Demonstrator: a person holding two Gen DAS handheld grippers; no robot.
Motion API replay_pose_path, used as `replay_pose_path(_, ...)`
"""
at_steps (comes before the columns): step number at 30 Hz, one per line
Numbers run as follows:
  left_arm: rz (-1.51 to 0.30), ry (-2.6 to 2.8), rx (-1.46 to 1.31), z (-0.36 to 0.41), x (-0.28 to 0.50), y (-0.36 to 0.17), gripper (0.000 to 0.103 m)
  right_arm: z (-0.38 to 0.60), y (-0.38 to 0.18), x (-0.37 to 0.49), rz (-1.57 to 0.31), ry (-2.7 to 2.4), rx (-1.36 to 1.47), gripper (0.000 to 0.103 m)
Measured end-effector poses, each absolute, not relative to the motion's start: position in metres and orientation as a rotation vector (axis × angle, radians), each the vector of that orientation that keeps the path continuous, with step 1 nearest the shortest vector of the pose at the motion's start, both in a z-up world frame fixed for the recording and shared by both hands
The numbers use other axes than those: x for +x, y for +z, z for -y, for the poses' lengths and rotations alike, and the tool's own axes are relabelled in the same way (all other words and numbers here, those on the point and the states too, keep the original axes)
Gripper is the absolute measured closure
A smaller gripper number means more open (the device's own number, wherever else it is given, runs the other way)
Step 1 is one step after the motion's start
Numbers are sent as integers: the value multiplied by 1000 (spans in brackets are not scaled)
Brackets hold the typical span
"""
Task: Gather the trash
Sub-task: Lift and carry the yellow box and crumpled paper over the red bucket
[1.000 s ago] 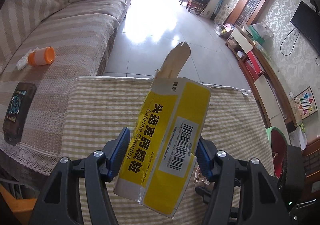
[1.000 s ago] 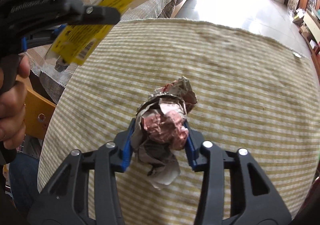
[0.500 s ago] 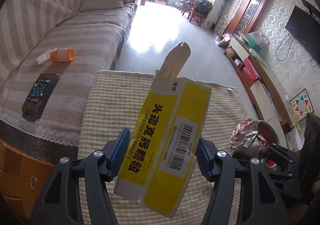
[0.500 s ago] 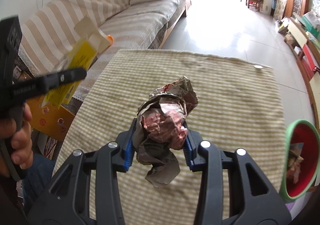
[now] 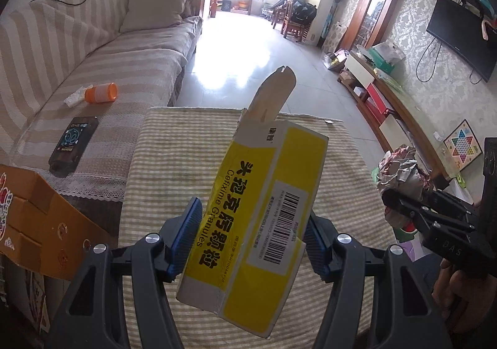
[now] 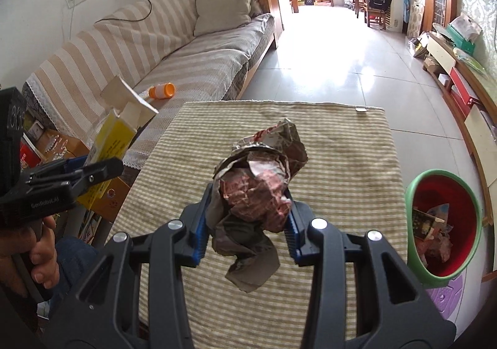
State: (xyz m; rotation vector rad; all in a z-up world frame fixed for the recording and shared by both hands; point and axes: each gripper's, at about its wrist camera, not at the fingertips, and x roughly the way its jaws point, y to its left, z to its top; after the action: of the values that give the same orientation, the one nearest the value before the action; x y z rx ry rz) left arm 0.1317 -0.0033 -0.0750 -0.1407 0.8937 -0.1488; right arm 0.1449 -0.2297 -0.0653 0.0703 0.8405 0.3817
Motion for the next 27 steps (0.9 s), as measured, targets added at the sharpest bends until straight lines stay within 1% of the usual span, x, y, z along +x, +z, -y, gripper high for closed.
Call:
replay_pose_path(13, -864, -150, -101, 22, 116, -56, 44, 256, -44, 130, -776, 382, 106, 64)
replay_pose_path(27, -851, -168, -59, 50, 125, -53, 44, 286, -38, 132, -759, 378, 143, 64)
